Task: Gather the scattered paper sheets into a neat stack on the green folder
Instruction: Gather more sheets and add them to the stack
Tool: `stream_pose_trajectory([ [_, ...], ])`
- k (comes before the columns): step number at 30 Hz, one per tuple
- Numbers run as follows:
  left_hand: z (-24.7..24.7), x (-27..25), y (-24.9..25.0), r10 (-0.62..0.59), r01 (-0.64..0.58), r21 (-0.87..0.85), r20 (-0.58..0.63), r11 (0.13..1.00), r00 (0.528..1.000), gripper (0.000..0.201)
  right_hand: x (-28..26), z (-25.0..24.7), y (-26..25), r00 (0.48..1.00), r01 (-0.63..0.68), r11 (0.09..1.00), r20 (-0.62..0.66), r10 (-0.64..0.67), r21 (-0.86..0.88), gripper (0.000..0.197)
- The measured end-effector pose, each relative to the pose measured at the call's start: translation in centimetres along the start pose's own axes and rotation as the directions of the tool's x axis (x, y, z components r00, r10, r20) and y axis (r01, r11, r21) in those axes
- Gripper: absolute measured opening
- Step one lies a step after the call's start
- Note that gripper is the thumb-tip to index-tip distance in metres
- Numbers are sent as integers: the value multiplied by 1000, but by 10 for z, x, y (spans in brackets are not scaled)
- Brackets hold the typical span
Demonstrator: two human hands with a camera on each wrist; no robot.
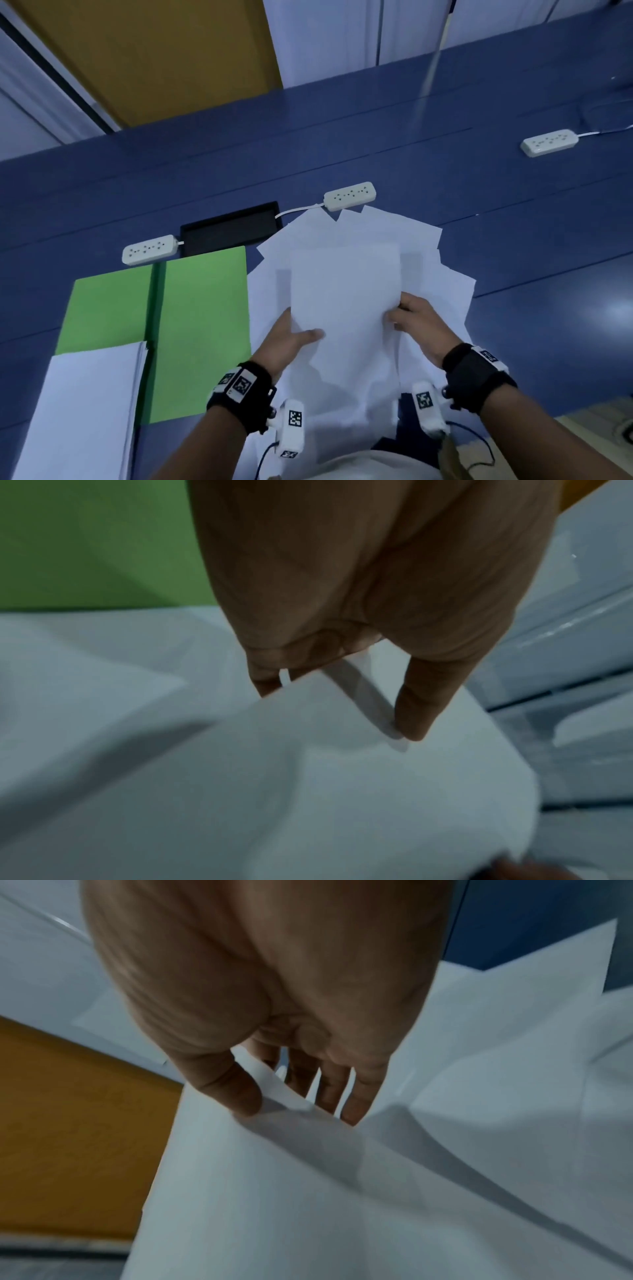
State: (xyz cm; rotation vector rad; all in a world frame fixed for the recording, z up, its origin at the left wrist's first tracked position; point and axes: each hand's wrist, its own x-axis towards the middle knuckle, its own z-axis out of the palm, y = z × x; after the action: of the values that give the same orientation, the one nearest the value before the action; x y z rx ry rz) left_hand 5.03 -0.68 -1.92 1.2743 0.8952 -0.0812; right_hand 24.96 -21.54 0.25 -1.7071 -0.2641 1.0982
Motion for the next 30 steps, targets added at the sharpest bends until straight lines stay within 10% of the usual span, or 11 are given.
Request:
stream_pose_trajectory([
  [8,65,29,8,-100,71,226,118,971,988,87,51,-66,25,825,-198,971,-558,92,-131,40],
  [16,85,51,15,-204,187,199,65,962,977,133,66,-69,17,844,-310,896,-526,105,-317,33],
  [30,93,64,1,-233,237,21,-118,971,965,93,72,-53,22,896,-351,921,-349,276,-172,68],
])
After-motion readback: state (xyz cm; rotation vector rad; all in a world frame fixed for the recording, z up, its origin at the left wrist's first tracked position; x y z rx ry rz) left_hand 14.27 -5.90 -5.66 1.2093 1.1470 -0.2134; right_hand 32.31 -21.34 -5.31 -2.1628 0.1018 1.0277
